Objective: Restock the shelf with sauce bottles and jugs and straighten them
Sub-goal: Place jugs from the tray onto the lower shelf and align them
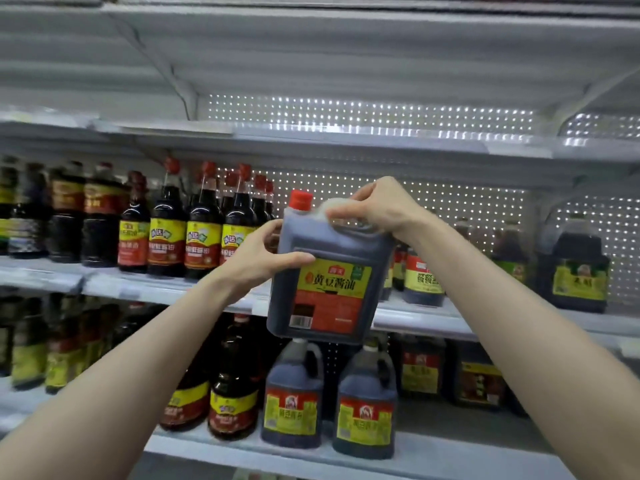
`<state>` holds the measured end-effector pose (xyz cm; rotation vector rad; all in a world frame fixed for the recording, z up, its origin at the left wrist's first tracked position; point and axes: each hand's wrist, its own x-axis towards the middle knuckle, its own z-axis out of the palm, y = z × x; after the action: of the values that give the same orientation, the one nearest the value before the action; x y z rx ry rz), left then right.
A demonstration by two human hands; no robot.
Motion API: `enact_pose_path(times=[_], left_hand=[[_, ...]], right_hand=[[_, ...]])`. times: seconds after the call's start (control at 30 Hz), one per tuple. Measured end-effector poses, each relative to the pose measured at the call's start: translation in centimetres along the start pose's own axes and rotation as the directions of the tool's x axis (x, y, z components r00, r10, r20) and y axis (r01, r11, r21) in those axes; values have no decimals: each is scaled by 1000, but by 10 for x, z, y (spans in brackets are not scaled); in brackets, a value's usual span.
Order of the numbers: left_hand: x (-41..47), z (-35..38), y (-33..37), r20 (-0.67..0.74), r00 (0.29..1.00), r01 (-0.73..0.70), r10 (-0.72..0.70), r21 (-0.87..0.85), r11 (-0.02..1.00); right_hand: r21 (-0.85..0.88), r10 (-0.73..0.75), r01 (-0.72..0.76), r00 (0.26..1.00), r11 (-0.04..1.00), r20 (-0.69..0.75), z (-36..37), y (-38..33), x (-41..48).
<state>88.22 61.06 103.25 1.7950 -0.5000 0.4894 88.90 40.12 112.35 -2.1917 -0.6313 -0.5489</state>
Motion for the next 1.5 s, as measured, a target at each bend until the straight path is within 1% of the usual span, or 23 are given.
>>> enact_pose_path(times=[0.1,0.2,0.3,0.4,0.53,0.67,0.87,1.03,1.23,1.33,1.43,1.5], left_hand=[[17,-18,-2,12,1000,1,0,-94,996],[35,-34,-12,52,999,16,-12,-90,996],[48,-49,-28,125,992,38,-30,-58,998],[66,-62,-40,141,990,1,12,-91,996],[96,-76,-54,106,992,-48,64,-151,987],[119,-73,-82,51,995,-70,83,-206,976],[155,-66,-107,26,997,-60,69,-247,967],[173,-61,-132,12,1000,-9,13,-271,963],[193,-51,-154,13,994,107,-108,-268,957],[200,-49,-166,9,985,167,-171,-282,945],[207,-47,-174,-13,978,199,-210,-267,943],[210,-45,-176,-18,973,216,-230,-280,935]], right_hand=[[23,-2,3,998,1000,-58,12,-9,27],[52,12,-6,992,999,-122,25,-14,54],[30,34,-30,988,999,-147,42,-16,78],[-7,36,-37,984,999,-176,56,-17,102],[-4,49,-51,973,999,-226,68,-18,131],[-51,44,-56,976,997,-211,81,-3,160],[-79,63,-80,980,994,-190,87,21,195],[-105,115,-130,983,986,-140,101,41,220],[-97,229,-239,968,966,-108,109,67,241],[-75,216,-227,967,971,-134,116,77,251],[-119,171,-191,972,974,-160,122,84,258],[-115,166,-189,969,975,-181,124,87,260]])
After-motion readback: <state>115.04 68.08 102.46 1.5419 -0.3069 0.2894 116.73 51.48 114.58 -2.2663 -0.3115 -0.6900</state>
